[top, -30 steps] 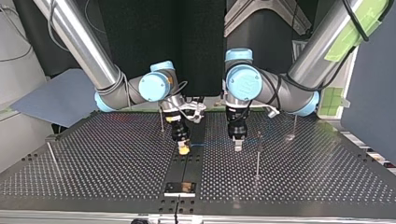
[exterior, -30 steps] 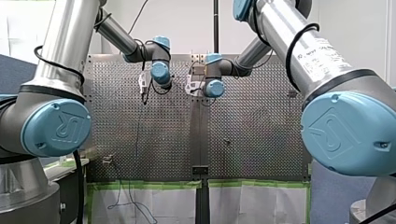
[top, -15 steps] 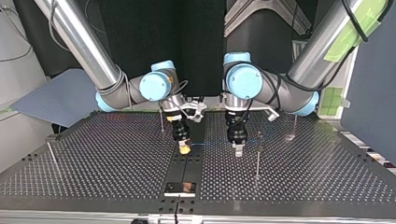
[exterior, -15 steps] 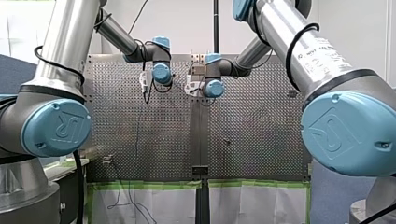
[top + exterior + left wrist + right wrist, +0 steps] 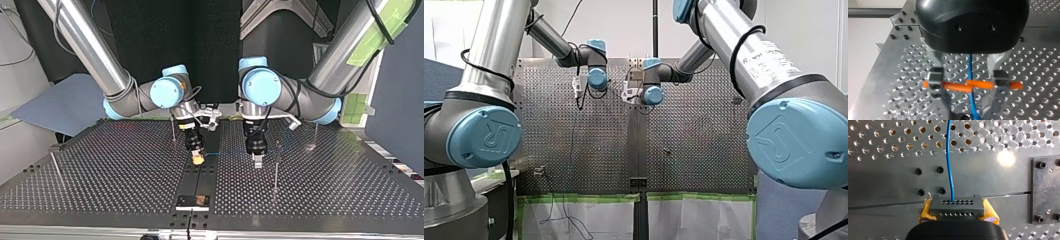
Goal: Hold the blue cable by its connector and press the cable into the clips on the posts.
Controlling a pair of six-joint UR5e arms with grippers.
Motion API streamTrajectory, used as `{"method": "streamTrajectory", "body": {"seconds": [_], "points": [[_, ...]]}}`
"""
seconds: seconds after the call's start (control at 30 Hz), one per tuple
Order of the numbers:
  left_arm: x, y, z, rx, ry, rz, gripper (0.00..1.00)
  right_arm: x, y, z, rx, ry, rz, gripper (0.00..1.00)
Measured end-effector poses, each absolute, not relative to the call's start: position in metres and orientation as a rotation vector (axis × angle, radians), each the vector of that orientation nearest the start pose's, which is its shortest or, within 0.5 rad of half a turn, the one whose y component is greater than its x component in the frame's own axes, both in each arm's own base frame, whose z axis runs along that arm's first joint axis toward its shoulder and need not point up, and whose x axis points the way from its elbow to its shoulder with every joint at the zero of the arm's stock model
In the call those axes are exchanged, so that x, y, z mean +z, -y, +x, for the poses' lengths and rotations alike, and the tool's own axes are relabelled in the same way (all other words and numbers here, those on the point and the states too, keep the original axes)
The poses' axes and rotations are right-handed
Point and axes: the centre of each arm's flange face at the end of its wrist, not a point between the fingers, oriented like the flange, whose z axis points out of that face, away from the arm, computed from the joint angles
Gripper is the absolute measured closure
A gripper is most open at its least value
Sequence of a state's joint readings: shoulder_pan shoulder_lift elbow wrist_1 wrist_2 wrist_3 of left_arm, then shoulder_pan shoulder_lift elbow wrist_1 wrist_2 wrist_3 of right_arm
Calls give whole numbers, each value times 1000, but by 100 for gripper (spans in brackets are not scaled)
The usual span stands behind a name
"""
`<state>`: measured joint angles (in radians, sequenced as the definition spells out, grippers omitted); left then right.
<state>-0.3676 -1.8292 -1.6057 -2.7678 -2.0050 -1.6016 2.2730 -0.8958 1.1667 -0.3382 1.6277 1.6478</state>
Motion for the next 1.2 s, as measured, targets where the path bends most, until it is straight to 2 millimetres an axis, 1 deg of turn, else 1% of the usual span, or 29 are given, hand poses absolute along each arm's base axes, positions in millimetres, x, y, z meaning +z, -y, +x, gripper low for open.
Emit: {"method": "streamTrajectory", "body": {"seconds": [0.03,0.07,0.1,0.13,0.7,0.87,0.97,1.1,1.2], "points": [[368,295,511,2,-1491,-100,75,296,489,582,1769,875,1589,100],[369,295,511,1,-1488,-100,89,296,489,582,1769,874,1590,100],[369,295,511,0,-1485,-101,89,296,489,582,1769,875,1590,100],[369,295,511,0,-1483,-101,100,296,489,582,1768,875,1591,100],[370,299,510,-3,-1471,-94,100,292,490,582,1764,878,1597,100],[370,303,509,-19,-1467,-100,100,291,492,579,1751,891,1600,100],[363,307,509,-28,-1483,-98,100,289,493,576,1735,904,1613,100],[342,316,508,-26,-1535,-74,100,283,491,572,1708,925,1642,100],[330,323,505,-27,-1562,-60,100,274,488,568,1687,938,1663,100]]}}
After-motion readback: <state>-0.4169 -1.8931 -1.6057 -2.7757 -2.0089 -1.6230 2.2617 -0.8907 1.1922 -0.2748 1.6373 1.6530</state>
